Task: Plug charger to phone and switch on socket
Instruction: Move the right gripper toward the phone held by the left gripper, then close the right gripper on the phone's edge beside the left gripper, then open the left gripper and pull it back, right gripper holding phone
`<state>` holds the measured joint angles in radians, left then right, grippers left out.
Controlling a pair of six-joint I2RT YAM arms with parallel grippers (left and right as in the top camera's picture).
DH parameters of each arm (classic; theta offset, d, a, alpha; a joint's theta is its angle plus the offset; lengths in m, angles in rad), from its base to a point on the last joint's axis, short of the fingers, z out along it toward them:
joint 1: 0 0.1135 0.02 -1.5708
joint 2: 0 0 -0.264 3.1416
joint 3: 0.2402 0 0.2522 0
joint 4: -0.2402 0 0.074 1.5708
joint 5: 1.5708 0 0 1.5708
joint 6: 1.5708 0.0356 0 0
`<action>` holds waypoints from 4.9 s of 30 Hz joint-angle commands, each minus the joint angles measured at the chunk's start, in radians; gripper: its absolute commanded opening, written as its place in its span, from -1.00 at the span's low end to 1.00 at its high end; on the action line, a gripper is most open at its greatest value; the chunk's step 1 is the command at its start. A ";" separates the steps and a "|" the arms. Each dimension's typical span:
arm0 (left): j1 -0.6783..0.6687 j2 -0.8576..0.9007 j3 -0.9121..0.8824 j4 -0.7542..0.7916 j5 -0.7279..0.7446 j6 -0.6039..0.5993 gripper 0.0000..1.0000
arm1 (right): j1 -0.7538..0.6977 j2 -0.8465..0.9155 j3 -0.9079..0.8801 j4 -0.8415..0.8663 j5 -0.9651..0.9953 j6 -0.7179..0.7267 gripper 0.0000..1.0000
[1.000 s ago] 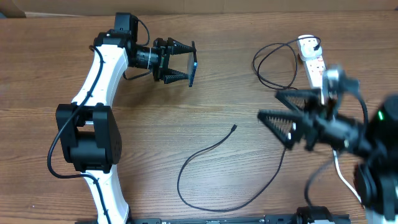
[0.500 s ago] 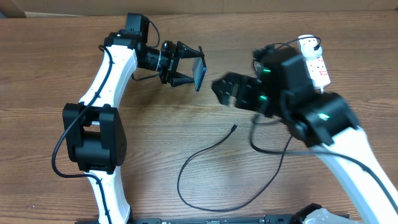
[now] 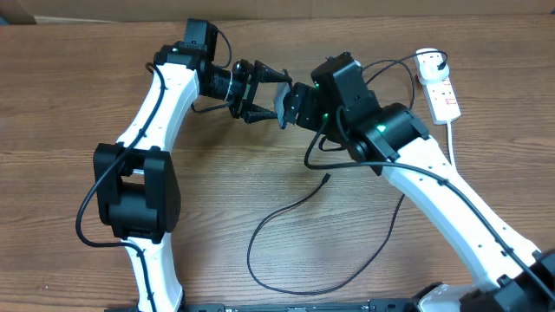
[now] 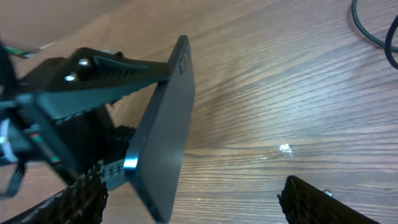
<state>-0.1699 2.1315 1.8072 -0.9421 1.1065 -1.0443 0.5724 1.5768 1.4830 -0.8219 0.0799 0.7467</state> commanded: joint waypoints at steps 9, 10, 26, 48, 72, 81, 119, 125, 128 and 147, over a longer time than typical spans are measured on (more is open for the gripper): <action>-0.041 -0.002 0.029 0.005 -0.041 -0.106 0.33 | 0.023 0.033 0.022 0.037 0.035 0.008 0.46; -0.045 -0.002 0.029 0.005 -0.041 -0.105 0.33 | 0.023 0.042 0.022 0.034 0.036 0.008 0.47; -0.055 -0.002 0.029 0.005 -0.072 -0.097 0.33 | 0.024 0.076 0.022 0.004 0.103 0.008 -0.07; -0.055 -0.002 0.029 0.006 -0.086 -0.161 0.33 | 0.045 0.090 0.022 -0.002 0.103 0.010 -0.20; -0.074 -0.002 0.029 0.009 -0.104 -0.169 0.34 | 0.045 0.112 0.022 0.005 0.103 0.009 -0.37; -0.074 -0.002 0.029 0.009 -0.104 -0.168 0.36 | 0.045 0.124 0.022 0.025 0.103 0.008 -0.47; -0.074 -0.002 0.029 0.013 -0.108 -0.183 0.40 | 0.047 0.124 0.022 0.031 0.100 0.012 -0.93; -0.074 -0.002 0.029 0.036 -0.111 -0.131 0.67 | 0.047 0.124 0.022 0.031 0.103 0.011 -0.93; -0.071 -0.002 0.029 0.063 -0.145 -0.063 0.84 | 0.037 0.121 0.024 0.031 0.104 0.008 -0.93; 0.048 -0.277 0.030 0.069 -0.313 0.520 0.98 | -0.195 -0.023 0.024 0.003 -0.134 0.005 -0.93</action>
<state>-0.1413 2.0472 1.8126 -0.8742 0.8280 -0.6682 0.4221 1.6367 1.4830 -0.8314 0.0589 0.7586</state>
